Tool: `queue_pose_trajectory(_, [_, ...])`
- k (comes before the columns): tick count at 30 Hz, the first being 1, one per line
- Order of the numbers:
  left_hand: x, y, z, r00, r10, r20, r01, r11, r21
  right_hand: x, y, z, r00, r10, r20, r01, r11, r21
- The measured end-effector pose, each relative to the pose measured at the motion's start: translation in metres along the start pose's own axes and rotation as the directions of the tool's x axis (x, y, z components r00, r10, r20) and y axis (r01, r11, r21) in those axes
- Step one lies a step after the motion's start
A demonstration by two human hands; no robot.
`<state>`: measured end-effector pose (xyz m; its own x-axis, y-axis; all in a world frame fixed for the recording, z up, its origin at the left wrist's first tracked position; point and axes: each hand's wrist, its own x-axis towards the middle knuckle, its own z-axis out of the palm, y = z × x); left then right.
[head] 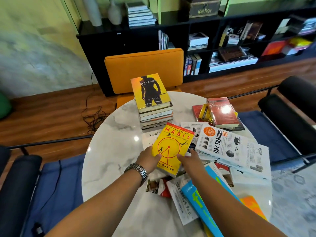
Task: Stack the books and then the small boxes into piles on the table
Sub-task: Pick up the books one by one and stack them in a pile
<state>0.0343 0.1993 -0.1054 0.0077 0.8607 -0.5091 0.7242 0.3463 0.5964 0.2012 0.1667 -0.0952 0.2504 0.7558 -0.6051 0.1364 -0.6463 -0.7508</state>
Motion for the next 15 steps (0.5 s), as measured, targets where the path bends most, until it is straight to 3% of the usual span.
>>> queue_pose_trajectory(5, [-0.004, 0.003, -0.001, 0.996, -0.087, -0.022, 0.084, 0.988, -0.13, 0.034, 0.015, 0.001, 0.997, 0.073, 0.032, -0.073, 0.997, 0.022])
queue_pose_trajectory(7, [0.0, 0.001, -0.003, 0.988, -0.151, -0.008, 0.142, 0.943, -0.3, 0.035, 0.014, -0.002, 0.995, 0.073, 0.063, -0.074, 0.997, 0.016])
queue_pose_trajectory(9, [0.001, 0.005, -0.004, 0.976, -0.213, 0.046, 0.206, 0.837, -0.508, 0.029, 0.011, -0.005, 0.992, 0.077, 0.098, -0.081, 0.996, 0.033])
queue_pose_trajectory(15, [-0.009, 0.025, -0.002, 0.971, -0.072, 0.229, 0.206, 0.742, -0.638, 0.023, 0.012, -0.014, 0.982, 0.081, 0.17, -0.085, 0.996, 0.019])
